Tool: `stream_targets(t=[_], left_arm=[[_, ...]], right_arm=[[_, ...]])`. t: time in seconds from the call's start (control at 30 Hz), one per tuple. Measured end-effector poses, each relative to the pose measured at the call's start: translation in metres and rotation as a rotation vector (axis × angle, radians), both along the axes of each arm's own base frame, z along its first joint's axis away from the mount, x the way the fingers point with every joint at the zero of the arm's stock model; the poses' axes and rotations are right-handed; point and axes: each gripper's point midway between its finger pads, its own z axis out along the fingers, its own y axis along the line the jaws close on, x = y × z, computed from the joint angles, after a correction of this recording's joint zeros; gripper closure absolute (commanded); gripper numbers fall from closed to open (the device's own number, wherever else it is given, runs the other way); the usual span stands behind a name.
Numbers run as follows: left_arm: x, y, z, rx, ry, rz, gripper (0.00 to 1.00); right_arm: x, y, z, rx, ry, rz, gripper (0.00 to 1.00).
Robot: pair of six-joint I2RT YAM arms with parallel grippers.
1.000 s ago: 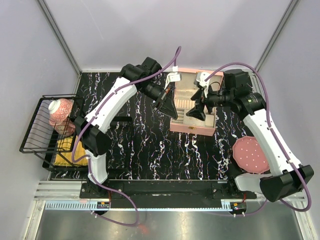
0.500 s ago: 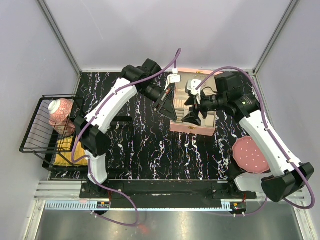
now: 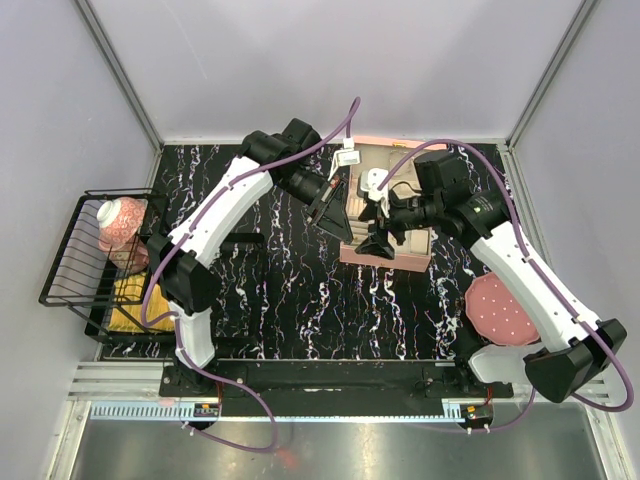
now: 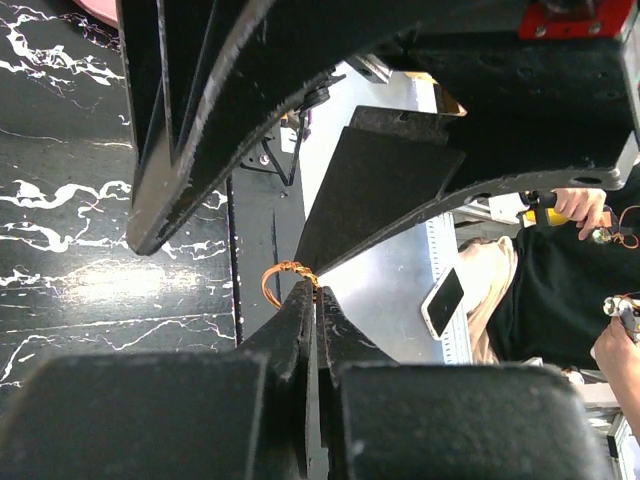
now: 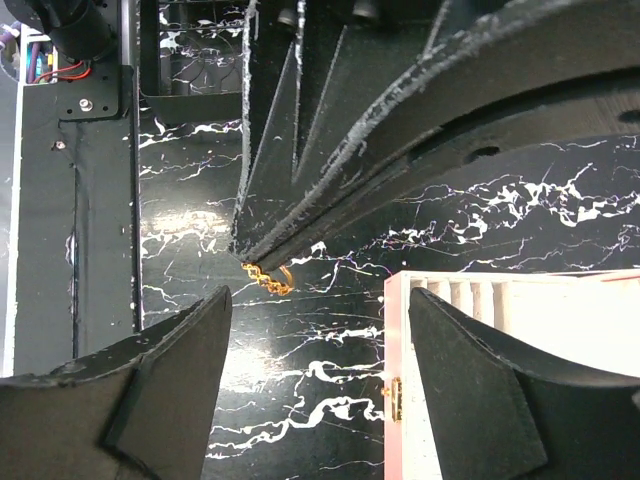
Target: Organize the mixed jewelry
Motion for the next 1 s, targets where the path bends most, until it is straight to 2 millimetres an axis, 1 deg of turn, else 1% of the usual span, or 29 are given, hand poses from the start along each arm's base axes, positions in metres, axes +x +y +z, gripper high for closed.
stream_targets(t=[0.37,0.7,0.87,1.0], left_arm=[[-0.001,0.001,-0.003,0.011,0.024,0.004,1.0],[-0.001,0.0,-0.003,0.011,0.026,0.005,1.0],[0.0,0.0,-0.003,0.011,0.028,0.007,1.0],[0.0,-0.001,-0.006,0.015,0.035,0.008,1.0]], right_arm=[[-0.007,0.006,-0.002,-0.007,0.013,0.02,0.44],[-0.01,0.008,-0.002,-0.006,0.018,0.03,0.55],[-0.012,0.01,-0.003,-0.006,0.021,0.034,0.59],[-0.013,0.01,-0.003,-0.005,0.024,0.037,0.67]])
